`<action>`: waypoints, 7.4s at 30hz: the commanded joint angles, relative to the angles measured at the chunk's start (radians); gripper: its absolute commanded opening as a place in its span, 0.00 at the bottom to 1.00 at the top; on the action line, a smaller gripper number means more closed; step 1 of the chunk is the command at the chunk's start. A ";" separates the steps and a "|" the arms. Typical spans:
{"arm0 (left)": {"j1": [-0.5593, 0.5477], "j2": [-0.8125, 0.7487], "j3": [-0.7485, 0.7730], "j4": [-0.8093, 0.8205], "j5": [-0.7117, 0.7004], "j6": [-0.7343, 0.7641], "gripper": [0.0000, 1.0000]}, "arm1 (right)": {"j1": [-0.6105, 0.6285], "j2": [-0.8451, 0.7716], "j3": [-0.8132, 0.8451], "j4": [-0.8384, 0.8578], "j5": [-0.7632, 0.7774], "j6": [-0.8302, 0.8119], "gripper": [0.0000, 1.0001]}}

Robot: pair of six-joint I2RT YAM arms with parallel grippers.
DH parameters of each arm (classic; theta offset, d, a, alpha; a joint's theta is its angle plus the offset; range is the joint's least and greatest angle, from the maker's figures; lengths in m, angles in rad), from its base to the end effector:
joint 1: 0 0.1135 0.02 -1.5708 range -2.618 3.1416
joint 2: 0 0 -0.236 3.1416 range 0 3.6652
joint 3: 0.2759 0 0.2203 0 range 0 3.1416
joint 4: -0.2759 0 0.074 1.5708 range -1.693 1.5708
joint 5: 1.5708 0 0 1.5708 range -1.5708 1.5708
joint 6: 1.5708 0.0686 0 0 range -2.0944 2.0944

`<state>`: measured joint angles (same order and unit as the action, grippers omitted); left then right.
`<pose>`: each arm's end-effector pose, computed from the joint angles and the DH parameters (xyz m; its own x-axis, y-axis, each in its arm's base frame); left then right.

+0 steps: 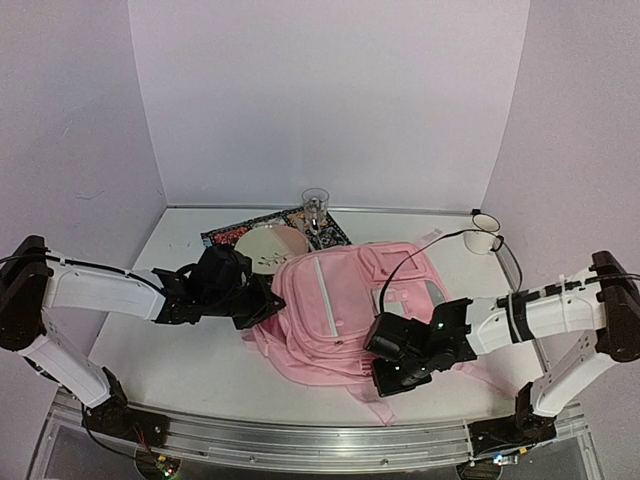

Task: Pack the student bag
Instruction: Adjust the largest pocket of the student bag, then hold the largest pocket of the student bag, then grab the largest pocket of the student bag, then zip the largest pocket of the bag in the student bag.

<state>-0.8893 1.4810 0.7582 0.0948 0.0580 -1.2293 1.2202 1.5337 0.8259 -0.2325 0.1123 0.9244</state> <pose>0.1940 -0.2454 0.1696 -0.8824 -0.4054 -0.2389 -0.0792 0.6284 -0.7739 0.1086 0.2745 0.1423 -0.8940 -0.1349 -0.4274 -0.3270 0.8485 0.4161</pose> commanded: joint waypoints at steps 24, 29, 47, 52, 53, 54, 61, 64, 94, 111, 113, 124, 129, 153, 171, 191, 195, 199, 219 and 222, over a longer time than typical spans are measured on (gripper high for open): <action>-0.032 0.135 -0.015 0.079 0.159 -0.082 0.25 | -0.106 -0.126 0.025 -0.098 -0.052 -0.121 0.00; -0.074 0.128 0.059 0.093 0.070 -0.106 0.00 | -0.095 -0.049 0.118 -0.108 -0.104 -0.115 0.01; -0.102 0.082 0.038 0.196 -0.099 -0.115 0.00 | -0.133 0.017 0.267 -0.177 -0.235 -0.247 0.26; -0.023 0.069 -0.003 0.147 -0.062 -0.004 0.00 | -0.162 -0.051 0.242 -0.203 -0.203 -0.306 0.35; -0.015 0.062 0.001 0.110 -0.064 0.021 0.00 | -0.169 -0.067 0.236 -0.214 -0.196 -0.319 0.37; -0.010 0.054 0.010 0.065 -0.071 0.047 0.00 | -0.178 -0.082 0.230 -0.228 -0.181 -0.329 0.40; -0.006 -0.078 0.028 -0.224 -0.174 0.181 0.00 | -0.243 -0.162 0.182 -0.289 -0.106 -0.359 0.56; 0.005 -0.131 0.003 -0.321 -0.224 0.195 0.00 | -0.247 -0.164 0.170 -0.288 -0.073 -0.370 0.64; -0.389 -0.013 0.314 -0.453 -0.282 0.419 0.68 | -0.358 -0.161 -0.039 -0.114 -0.045 -0.256 0.98; -0.441 0.308 0.467 -0.449 -0.096 0.352 0.57 | -0.376 -0.187 -0.204 0.201 -0.313 -0.202 0.69; -0.441 0.314 0.464 -0.456 -0.104 0.333 0.56 | -0.376 -0.190 -0.206 0.206 -0.315 -0.207 0.68; -0.451 0.277 0.417 -0.516 -0.111 0.317 0.45 | -0.376 -0.173 -0.204 0.212 -0.321 -0.234 0.68; -0.510 0.236 0.390 -0.514 -0.155 0.338 0.37 | -0.376 -0.163 -0.193 0.212 -0.320 -0.247 0.68; -0.541 0.333 0.286 -0.335 -0.239 0.431 0.36 | -0.375 -0.130 -0.162 0.212 -0.335 -0.271 0.68; -0.531 0.404 0.287 -0.359 -0.268 0.437 0.31 | -0.376 -0.127 -0.169 0.211 -0.332 -0.271 0.67; -0.532 0.184 0.217 -0.506 -0.235 0.431 0.00 | -0.623 -0.186 -0.127 -0.005 -0.114 -0.379 0.00; -0.532 0.152 0.177 -0.531 -0.213 0.427 0.00 | -0.757 -0.195 -0.107 -0.037 -0.078 -0.436 0.00; -0.532 0.112 0.138 -0.556 -0.206 0.423 0.00 | -0.926 -0.196 -0.093 -0.037 -0.078 -0.497 0.00; -0.464 0.289 0.492 -0.450 -0.071 0.613 0.00 | -0.912 -0.504 -0.162 -0.040 -0.397 -0.358 0.78; -0.445 0.323 0.543 -0.433 -0.024 0.646 0.00 | -0.857 -0.560 -0.189 -0.053 -0.391 -0.293 0.87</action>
<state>-1.3649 1.7739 1.1955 -0.4379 -0.0477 -0.6510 0.3065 1.0306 0.6773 -0.2317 -0.2441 0.5308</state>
